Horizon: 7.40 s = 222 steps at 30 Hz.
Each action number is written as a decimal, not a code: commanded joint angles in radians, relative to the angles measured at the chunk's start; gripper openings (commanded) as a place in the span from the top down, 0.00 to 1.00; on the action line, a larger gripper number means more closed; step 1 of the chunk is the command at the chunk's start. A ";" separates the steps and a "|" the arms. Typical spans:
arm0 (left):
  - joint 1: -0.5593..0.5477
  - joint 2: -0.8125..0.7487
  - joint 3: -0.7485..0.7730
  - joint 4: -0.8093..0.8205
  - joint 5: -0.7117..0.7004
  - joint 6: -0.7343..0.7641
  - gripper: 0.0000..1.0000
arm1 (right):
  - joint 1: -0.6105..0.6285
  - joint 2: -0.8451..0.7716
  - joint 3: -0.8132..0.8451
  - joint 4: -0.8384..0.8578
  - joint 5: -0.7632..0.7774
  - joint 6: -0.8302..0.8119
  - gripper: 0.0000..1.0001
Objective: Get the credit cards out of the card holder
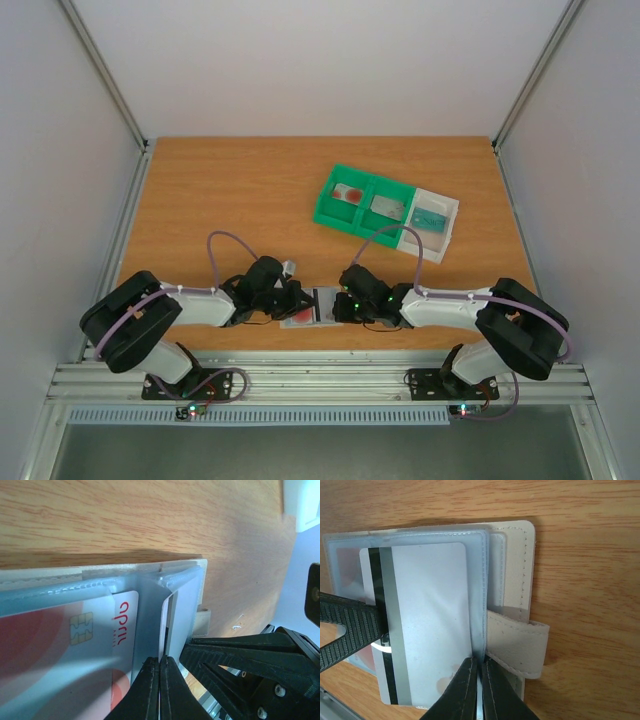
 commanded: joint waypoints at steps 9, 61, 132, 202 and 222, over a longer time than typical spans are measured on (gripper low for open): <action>0.001 -0.080 -0.018 -0.086 0.011 0.073 1.00 | 0.001 0.022 -0.040 -0.041 0.038 0.021 0.94; 0.079 -0.884 0.009 -0.579 -0.086 -0.152 0.99 | 0.220 -0.416 0.024 0.082 -0.024 -1.171 0.77; 0.079 -1.028 0.249 -1.039 -0.257 0.150 0.01 | 0.359 -0.268 0.247 -0.153 0.555 -1.062 0.99; 0.079 -0.795 0.100 -0.912 -0.165 0.256 0.01 | -0.709 0.357 0.656 -0.103 -0.050 -0.205 0.99; 0.079 -0.796 0.098 -0.918 -0.174 0.249 0.01 | -0.724 0.454 0.703 -0.116 -0.043 -0.223 0.87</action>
